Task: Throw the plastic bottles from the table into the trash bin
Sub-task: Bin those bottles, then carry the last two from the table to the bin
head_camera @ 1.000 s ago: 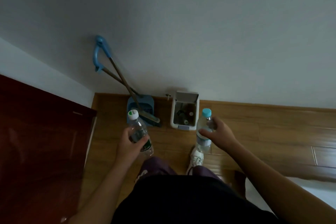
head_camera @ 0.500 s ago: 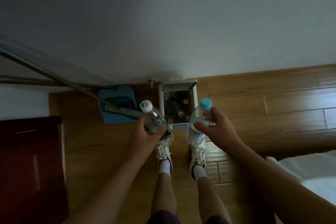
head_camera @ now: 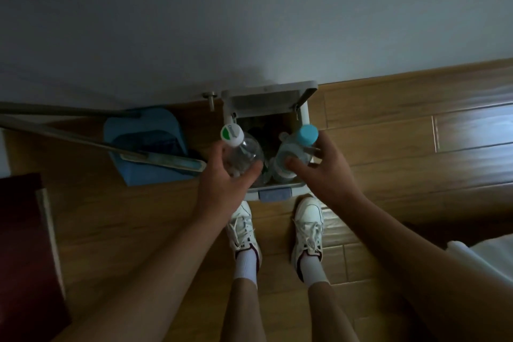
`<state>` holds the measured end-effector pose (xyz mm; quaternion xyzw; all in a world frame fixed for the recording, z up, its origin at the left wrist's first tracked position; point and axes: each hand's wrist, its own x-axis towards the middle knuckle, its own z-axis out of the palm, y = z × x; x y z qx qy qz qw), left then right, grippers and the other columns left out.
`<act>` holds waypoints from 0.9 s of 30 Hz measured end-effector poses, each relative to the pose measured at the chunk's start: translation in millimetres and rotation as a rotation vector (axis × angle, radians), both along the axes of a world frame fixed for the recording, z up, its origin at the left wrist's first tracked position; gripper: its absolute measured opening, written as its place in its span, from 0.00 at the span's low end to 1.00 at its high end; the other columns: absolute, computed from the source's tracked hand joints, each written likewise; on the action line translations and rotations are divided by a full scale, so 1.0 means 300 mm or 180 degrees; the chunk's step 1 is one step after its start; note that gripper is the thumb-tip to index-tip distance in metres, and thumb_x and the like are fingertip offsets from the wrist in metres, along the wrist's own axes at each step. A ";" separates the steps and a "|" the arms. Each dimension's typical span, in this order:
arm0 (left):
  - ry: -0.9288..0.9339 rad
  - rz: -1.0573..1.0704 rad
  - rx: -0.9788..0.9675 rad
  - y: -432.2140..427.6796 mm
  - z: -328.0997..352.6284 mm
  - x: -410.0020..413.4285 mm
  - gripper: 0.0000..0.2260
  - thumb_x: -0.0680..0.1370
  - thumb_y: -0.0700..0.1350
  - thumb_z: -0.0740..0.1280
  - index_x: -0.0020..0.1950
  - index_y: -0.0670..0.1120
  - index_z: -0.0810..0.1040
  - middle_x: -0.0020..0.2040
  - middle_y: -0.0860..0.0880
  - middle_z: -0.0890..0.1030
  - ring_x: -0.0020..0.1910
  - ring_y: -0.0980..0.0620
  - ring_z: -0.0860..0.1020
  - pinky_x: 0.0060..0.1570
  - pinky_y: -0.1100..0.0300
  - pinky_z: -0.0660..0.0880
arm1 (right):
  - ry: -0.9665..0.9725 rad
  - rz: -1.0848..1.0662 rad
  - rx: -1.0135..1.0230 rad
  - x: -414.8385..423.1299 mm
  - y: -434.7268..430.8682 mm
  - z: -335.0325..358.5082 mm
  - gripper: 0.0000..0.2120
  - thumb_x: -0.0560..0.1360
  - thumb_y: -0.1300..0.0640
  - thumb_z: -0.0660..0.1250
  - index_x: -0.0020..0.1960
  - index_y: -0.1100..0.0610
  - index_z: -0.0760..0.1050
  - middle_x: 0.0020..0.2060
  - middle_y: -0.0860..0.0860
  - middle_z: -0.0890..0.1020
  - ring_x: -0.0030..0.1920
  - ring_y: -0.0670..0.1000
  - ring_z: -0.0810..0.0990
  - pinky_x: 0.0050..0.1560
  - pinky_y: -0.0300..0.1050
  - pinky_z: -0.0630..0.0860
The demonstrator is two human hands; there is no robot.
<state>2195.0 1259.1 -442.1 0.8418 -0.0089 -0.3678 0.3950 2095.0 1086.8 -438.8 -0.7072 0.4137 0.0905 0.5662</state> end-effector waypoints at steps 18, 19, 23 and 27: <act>-0.0795 -0.0518 0.0003 -0.030 -0.059 0.039 0.26 0.71 0.50 0.76 0.65 0.54 0.70 0.58 0.56 0.78 0.55 0.58 0.78 0.48 0.63 0.77 | -0.0149 0.0247 -0.0590 0.099 -0.062 -0.066 0.24 0.72 0.52 0.73 0.65 0.51 0.69 0.59 0.47 0.79 0.57 0.49 0.79 0.56 0.48 0.80; -0.0804 -0.0543 0.0033 -0.038 -0.077 0.040 0.26 0.71 0.50 0.76 0.66 0.53 0.70 0.60 0.55 0.78 0.56 0.58 0.77 0.47 0.66 0.75 | -0.0109 0.0256 -0.0569 0.106 -0.060 -0.087 0.24 0.73 0.53 0.72 0.66 0.51 0.69 0.61 0.48 0.78 0.58 0.49 0.79 0.56 0.49 0.80; -0.0857 -0.0600 0.0259 -0.038 -0.135 0.024 0.25 0.75 0.53 0.72 0.69 0.51 0.70 0.65 0.54 0.76 0.60 0.58 0.74 0.49 0.67 0.70 | 0.0148 0.0339 -0.0641 0.088 -0.031 -0.151 0.25 0.73 0.52 0.72 0.67 0.51 0.69 0.61 0.48 0.78 0.57 0.49 0.79 0.48 0.43 0.80; -0.0837 -0.0631 0.0499 0.022 -0.132 -0.023 0.18 0.78 0.51 0.67 0.68 0.51 0.72 0.58 0.58 0.74 0.55 0.59 0.73 0.44 0.67 0.71 | 0.0349 0.0560 -0.0679 0.021 0.013 -0.159 0.21 0.75 0.52 0.69 0.66 0.53 0.71 0.56 0.47 0.78 0.51 0.46 0.78 0.40 0.33 0.71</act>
